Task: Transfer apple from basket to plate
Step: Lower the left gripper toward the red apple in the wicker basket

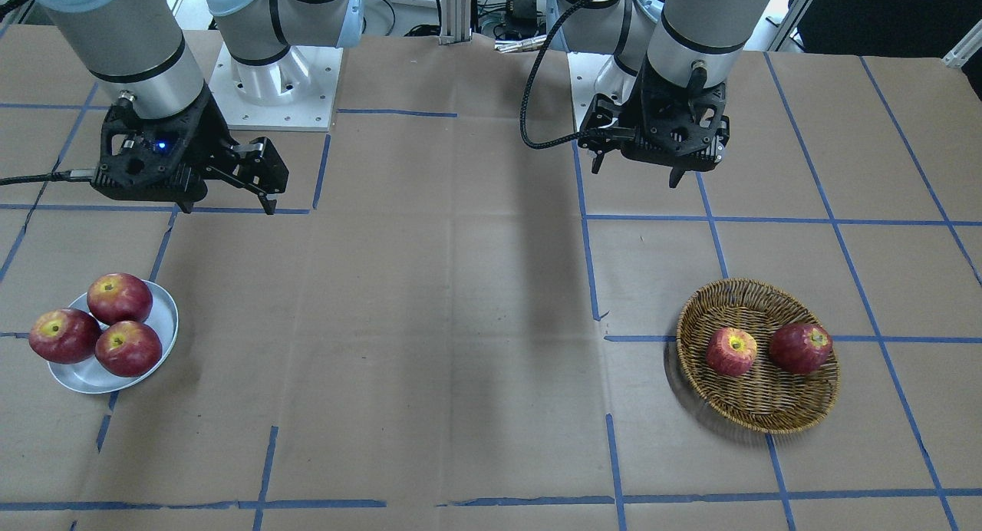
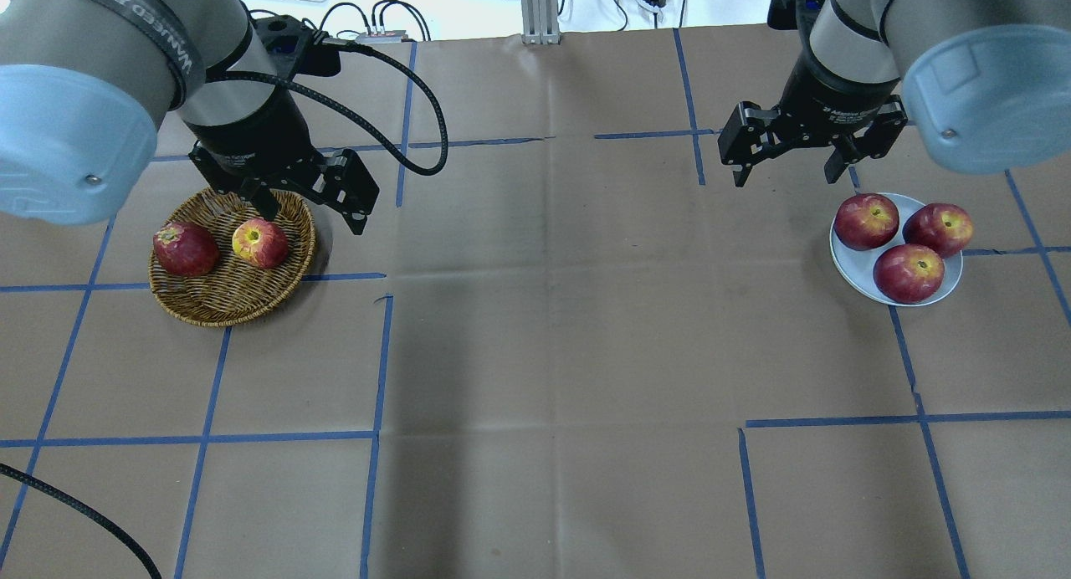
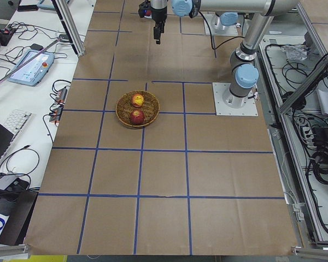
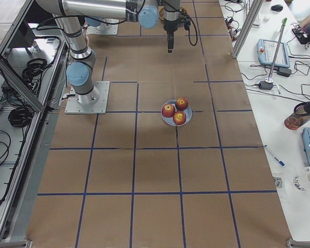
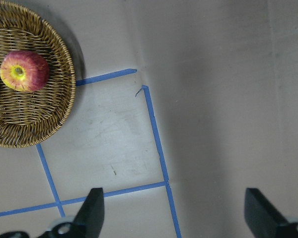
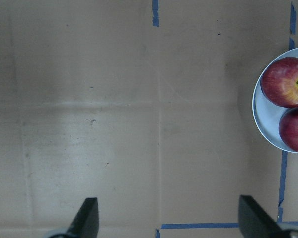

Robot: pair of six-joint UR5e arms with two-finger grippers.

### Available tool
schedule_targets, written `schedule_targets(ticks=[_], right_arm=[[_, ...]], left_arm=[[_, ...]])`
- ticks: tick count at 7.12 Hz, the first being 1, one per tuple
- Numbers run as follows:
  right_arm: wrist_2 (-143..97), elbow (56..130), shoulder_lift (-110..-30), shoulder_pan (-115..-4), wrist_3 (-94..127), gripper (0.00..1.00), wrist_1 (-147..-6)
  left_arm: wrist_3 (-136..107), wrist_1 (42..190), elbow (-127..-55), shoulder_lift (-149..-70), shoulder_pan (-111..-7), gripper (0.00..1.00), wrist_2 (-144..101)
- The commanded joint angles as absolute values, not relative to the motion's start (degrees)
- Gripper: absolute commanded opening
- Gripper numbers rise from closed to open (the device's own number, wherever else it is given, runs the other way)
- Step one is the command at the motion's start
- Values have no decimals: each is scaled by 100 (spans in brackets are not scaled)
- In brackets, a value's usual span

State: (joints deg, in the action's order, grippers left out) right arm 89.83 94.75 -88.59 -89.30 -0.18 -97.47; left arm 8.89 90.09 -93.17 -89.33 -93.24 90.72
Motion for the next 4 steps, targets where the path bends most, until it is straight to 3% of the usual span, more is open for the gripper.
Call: schedule_targets(ticks=[1, 4], right_arm=[[8982, 9475, -8859, -8930, -18, 100, -9747], [8982, 9475, -8859, -8930, -18, 100, -9747]], left_arm=[[914, 9009, -9325, -8921, -9325, 99, 9114], [975, 8991, -9343, -8930, -9325, 99, 9123]])
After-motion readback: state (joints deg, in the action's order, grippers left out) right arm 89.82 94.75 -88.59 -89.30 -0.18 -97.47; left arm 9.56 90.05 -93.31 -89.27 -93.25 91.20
